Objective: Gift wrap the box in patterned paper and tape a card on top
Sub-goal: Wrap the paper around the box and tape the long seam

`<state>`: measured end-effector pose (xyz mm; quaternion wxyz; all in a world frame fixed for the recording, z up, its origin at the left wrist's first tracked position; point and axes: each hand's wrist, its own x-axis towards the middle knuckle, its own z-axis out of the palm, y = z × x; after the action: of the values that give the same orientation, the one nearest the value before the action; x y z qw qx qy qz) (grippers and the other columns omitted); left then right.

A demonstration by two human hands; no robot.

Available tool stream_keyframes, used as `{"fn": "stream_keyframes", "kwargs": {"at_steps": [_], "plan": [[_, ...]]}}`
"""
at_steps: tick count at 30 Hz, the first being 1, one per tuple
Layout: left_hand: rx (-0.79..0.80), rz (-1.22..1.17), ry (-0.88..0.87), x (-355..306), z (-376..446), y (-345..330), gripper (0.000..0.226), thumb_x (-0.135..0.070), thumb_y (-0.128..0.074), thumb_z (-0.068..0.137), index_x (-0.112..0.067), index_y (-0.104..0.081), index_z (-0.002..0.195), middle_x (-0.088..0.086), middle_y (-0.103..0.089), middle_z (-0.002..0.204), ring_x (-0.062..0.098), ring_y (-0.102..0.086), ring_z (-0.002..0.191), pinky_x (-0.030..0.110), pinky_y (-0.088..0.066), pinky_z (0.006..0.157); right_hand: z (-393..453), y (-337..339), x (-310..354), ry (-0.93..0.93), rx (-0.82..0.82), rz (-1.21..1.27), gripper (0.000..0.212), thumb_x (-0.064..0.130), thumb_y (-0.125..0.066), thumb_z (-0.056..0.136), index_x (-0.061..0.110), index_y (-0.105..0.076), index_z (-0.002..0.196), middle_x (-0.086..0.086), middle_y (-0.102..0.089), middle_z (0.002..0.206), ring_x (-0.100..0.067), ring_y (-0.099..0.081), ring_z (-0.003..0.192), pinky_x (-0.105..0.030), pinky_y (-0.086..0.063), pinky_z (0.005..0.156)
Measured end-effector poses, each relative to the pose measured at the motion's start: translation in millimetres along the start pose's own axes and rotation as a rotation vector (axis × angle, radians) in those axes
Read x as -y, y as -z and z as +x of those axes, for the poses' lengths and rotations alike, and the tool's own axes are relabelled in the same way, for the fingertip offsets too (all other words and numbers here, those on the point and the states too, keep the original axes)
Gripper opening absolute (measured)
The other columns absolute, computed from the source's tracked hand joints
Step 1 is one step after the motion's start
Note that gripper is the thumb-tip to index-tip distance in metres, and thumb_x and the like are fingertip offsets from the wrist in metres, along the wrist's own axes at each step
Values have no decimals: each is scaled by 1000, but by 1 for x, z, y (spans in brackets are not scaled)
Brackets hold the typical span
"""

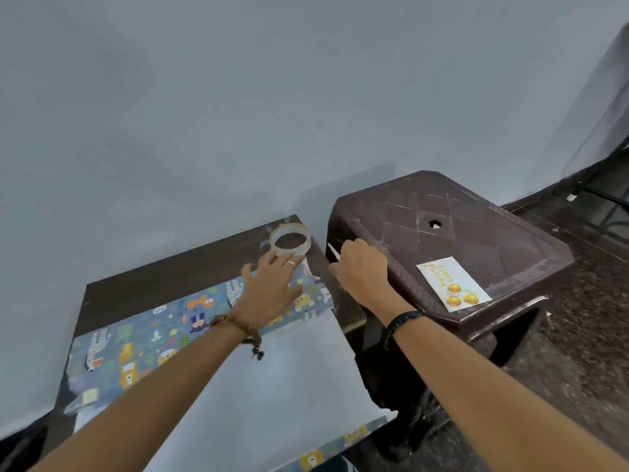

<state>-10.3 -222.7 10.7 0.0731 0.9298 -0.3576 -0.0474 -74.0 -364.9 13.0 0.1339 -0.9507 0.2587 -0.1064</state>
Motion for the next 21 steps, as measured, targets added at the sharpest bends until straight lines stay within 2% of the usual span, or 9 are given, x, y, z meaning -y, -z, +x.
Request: {"fn": "stream_keyframes", "kwargs": {"at_steps": [4, 7, 9, 12, 14, 16, 17, 19, 21], "plan": [[-156, 49, -42, 44, -38, 1, 42, -28, -46, 95, -27, -42, 137, -9, -35, 148, 15, -18, 141, 44, -12, 108, -10, -22, 5, -28, 49, 12, 21, 20, -50, 90, 3, -57, 102, -11, -56, 108, -28, -58, 95, -32, -42, 73], [-356, 83, -187, 66, -69, 1, 34, -22, -43, 85, -23, -66, 109, -3, -65, 117, 16, -49, 120, 39, -26, 94, -15, -32, 3, -22, 100, 14, 22, 19, -49, 92, 1, -57, 102, -13, -55, 111, -30, -56, 98, -34, -41, 74], [-373, 173, -258, 74, -90, -7, 36, -23, -39, 81, -23, -69, 102, -3, -69, 109, 16, -58, 109, 38, -27, 89, -16, -36, 1, -34, 99, 41, 23, 21, -49, 94, 1, -59, 99, -13, -57, 107, -29, -58, 92, -31, -39, 68], [-429, 227, -359, 80, -115, -22, 28, -11, -60, 77, -21, -69, 102, 0, -69, 111, 17, -58, 108, 40, -29, 91, -12, -37, -7, -32, 101, 115, 24, 16, -47, 94, 2, -66, 95, -10, -65, 94, -24, -58, 78, -27, -43, 64], [-427, 229, -458, 85, -129, -30, 25, -7, -63, 79, -18, -72, 100, 1, -70, 106, 19, -64, 102, 37, -32, 89, -8, -36, -13, -35, 65, 204, 28, 11, -43, 95, 3, -70, 98, -12, -68, 95, -25, -61, 81, -31, -50, 69], [-349, 187, -554, 86, -141, -35, 35, -12, -38, 96, -17, -73, 100, 0, -71, 101, 16, -61, 99, 29, -38, 88, -8, -29, -14, -100, -20, 362, 27, 9, -44, 95, 6, -71, 98, -14, -70, 94, -24, -61, 75, -30, -47, 61], [-294, 183, -572, 86, -146, -37, 36, -14, -37, 96, -18, -73, 100, -1, -72, 100, 14, -62, 98, 25, -43, 87, -8, -26, -11, -100, -64, 404, 27, 8, -44, 94, 8, -70, 100, -12, -70, 95, -23, -61, 75, -30, -46, 61], [-158, 157, -555, 86, -151, -46, 23, -14, -66, 81, -22, -74, 101, -4, -71, 104, 11, -67, 94, 20, -51, 82, -11, -18, 4, -4, -106, 406, 26, 7, -45, 93, 5, -70, 100, -11, -70, 97, -25, -64, 81, -36, -51, 70], [-68, 91, -454, 86, -153, -54, 41, -20, -81, 67, -25, -72, 106, -7, -66, 116, 6, -66, 98, 15, -49, 82, -21, -9, 31, 132, -63, 386, 25, 8, -45, 92, 0, -68, 99, -12, -69, 99, -28, -63, 88, -37, -50, 74]]}}
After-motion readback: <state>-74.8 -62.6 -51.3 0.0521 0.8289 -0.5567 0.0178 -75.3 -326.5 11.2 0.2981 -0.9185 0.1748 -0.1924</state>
